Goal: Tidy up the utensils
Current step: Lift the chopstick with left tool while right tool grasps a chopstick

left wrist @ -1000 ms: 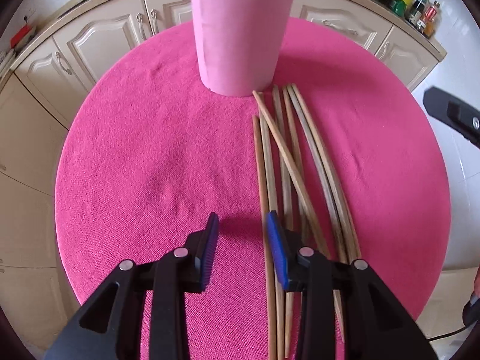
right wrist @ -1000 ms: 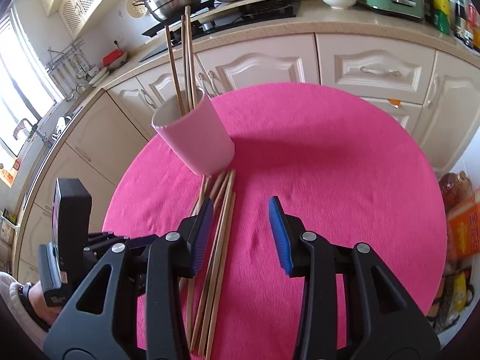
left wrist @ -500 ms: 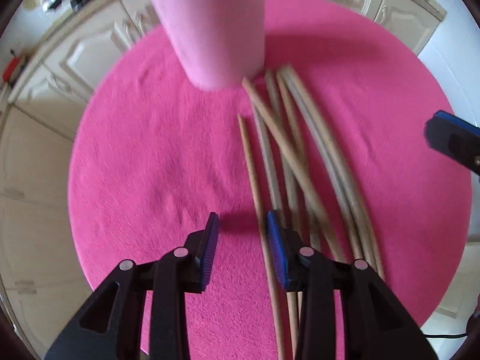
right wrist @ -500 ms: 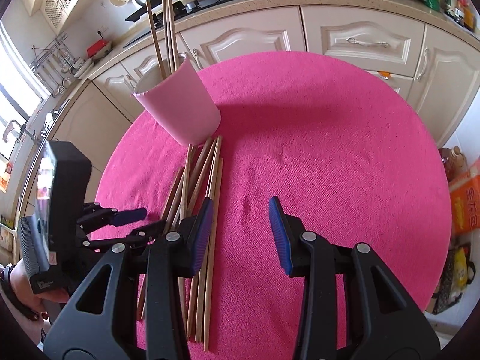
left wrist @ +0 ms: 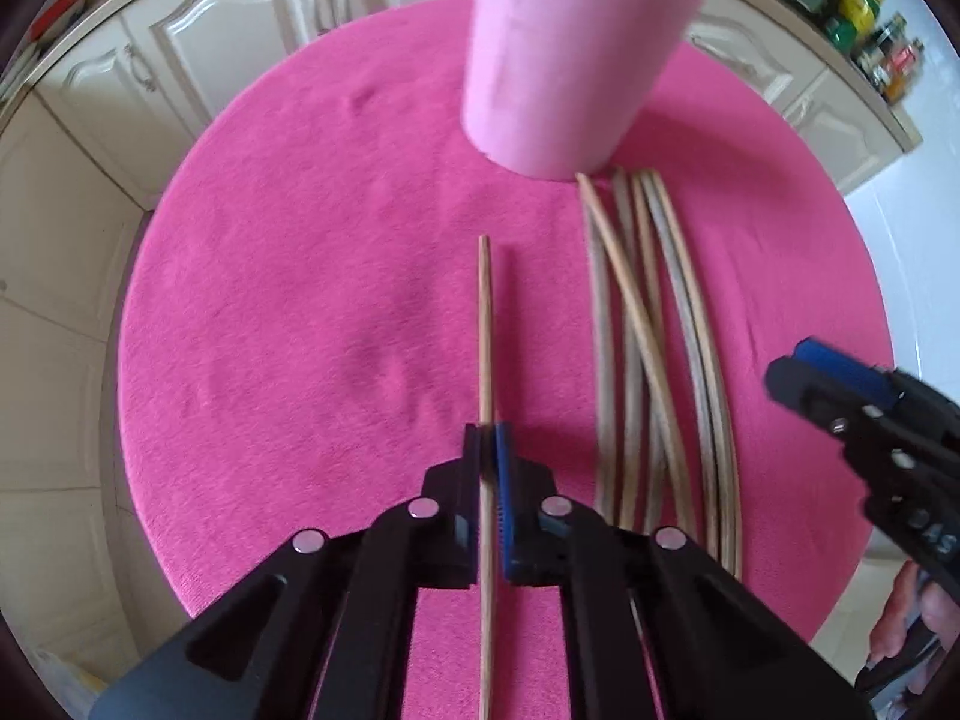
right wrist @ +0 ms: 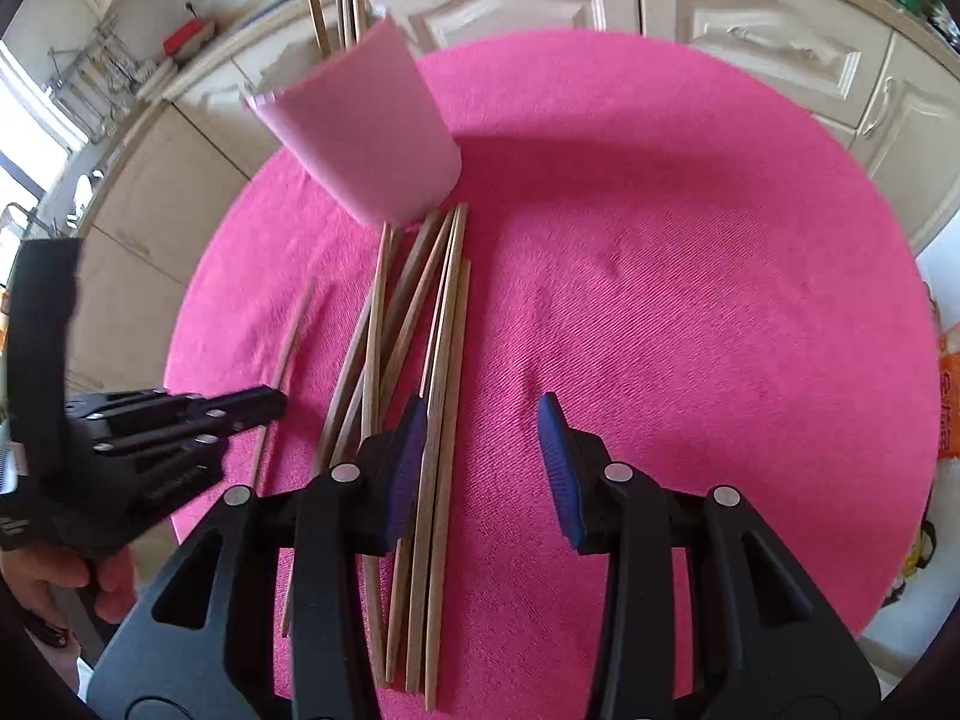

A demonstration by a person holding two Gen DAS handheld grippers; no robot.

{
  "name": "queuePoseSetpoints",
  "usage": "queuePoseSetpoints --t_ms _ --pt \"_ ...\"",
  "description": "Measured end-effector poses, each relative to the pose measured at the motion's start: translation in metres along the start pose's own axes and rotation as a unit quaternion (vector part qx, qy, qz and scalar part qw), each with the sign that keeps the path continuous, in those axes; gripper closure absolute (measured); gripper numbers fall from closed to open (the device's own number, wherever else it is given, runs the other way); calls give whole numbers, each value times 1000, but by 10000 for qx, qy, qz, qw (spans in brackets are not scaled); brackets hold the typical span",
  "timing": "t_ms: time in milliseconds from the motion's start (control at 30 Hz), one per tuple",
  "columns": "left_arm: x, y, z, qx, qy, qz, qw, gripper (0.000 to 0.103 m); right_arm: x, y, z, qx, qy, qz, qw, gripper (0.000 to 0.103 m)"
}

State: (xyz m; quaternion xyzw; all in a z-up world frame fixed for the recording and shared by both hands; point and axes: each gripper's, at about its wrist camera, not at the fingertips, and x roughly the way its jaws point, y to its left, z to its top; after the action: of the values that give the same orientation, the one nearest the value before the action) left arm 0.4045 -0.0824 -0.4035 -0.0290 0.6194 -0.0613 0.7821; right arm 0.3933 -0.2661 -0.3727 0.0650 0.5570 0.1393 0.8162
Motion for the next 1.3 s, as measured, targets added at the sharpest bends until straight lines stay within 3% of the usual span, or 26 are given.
queuePoseSetpoints --t_ms 200,433,533,767,867,1033,1300 --pt "-10 22 -4 -191 -175 -125 9996 98 18 5 2 -29 339 -389 9987 70" --pt "-18 36 -12 -323 -233 -219 9990 98 25 21 5 -254 578 -440 9970 71" --pt "-17 38 -10 -350 -227 -226 9989 98 29 31 5 -466 655 -658 9946 72" --pt "-22 32 -13 -329 -328 -291 9985 98 33 36 11 -578 758 -998 9904 90" --pt "-27 31 -11 -338 -400 -349 9980 98 32 24 12 -432 779 -857 9923 96" --pt "-39 28 -10 -335 -599 -449 9966 98 25 6 17 -47 732 -535 9959 97" --pt "-74 26 -7 -337 -1136 -663 9907 98 -17 -22 24 452 20 284 9986 97"
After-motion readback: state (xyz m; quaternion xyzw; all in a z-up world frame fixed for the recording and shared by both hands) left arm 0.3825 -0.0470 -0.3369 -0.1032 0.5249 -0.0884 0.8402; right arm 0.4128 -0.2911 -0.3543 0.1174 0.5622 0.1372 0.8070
